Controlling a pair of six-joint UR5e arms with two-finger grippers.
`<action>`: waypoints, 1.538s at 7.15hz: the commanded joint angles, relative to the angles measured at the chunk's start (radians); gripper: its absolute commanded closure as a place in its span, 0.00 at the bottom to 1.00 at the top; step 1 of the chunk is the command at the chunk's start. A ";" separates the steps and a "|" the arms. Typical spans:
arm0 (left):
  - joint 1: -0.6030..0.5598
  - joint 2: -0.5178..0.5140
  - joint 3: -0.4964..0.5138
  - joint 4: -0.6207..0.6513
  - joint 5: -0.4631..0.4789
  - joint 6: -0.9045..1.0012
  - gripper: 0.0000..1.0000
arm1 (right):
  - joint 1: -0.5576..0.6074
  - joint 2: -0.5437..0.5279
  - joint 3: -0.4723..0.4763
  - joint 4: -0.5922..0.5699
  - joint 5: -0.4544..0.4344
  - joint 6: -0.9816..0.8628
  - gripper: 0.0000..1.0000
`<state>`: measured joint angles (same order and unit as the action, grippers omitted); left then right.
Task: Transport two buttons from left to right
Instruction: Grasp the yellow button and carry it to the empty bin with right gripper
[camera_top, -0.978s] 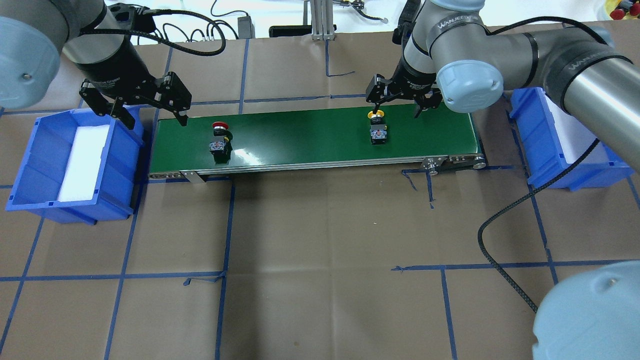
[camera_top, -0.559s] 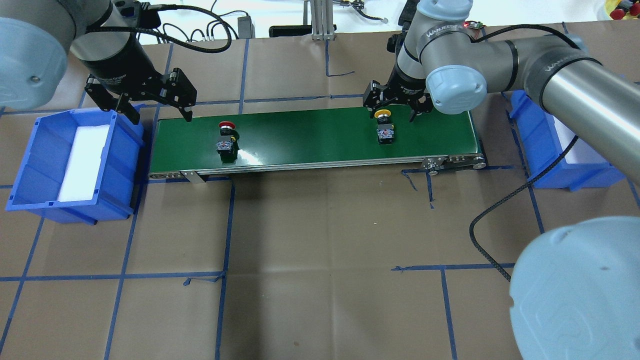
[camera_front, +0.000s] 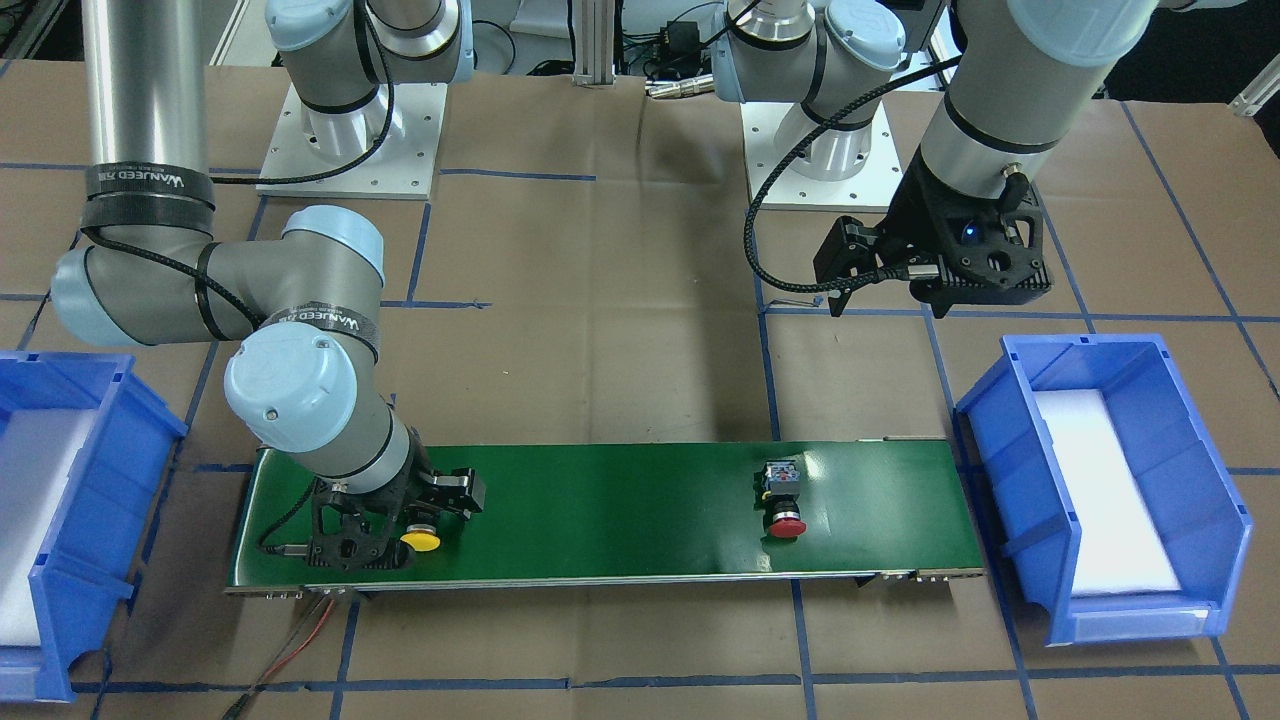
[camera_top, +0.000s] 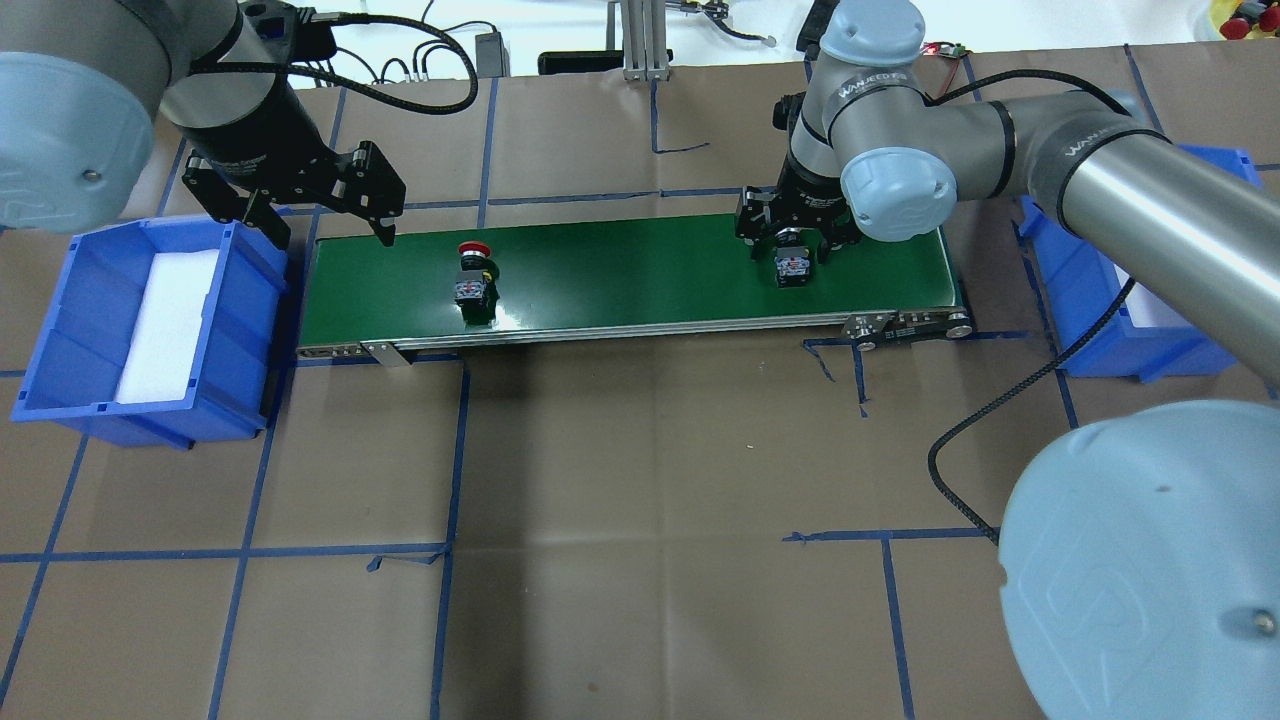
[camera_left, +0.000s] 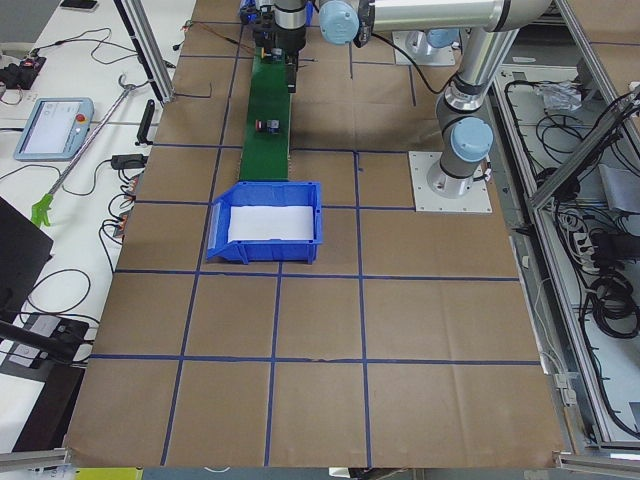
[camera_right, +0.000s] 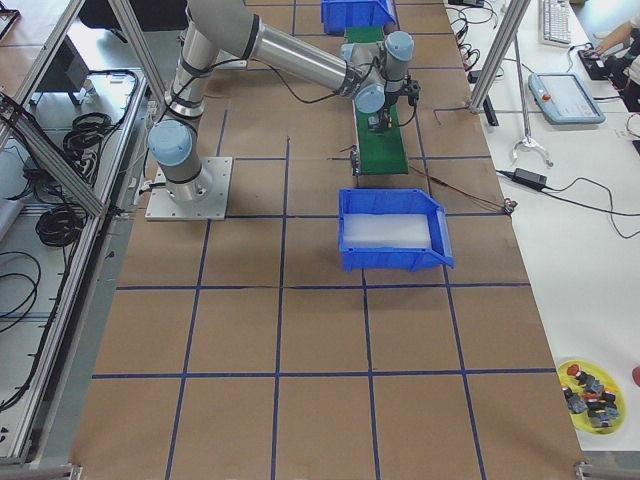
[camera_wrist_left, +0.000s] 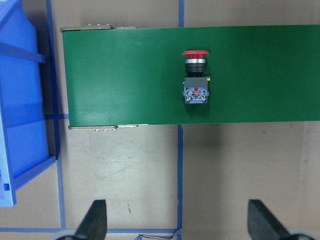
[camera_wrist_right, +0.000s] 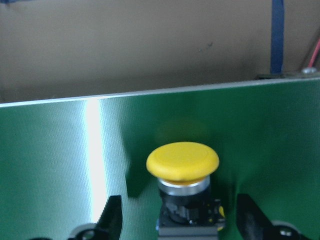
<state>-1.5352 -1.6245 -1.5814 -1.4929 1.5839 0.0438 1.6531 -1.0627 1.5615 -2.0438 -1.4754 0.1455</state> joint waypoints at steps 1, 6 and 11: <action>0.000 0.002 0.003 0.000 0.001 0.004 0.00 | 0.001 -0.012 -0.011 0.063 -0.031 -0.013 0.97; 0.001 0.000 0.009 0.000 0.002 0.004 0.00 | -0.250 -0.199 -0.055 0.143 -0.085 -0.186 0.95; 0.003 0.002 0.011 0.005 0.002 0.005 0.00 | -0.598 -0.165 -0.046 0.119 -0.095 -0.719 0.94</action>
<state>-1.5330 -1.6230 -1.5724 -1.4876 1.5850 0.0490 1.0933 -1.2580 1.5095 -1.9203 -1.5656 -0.4903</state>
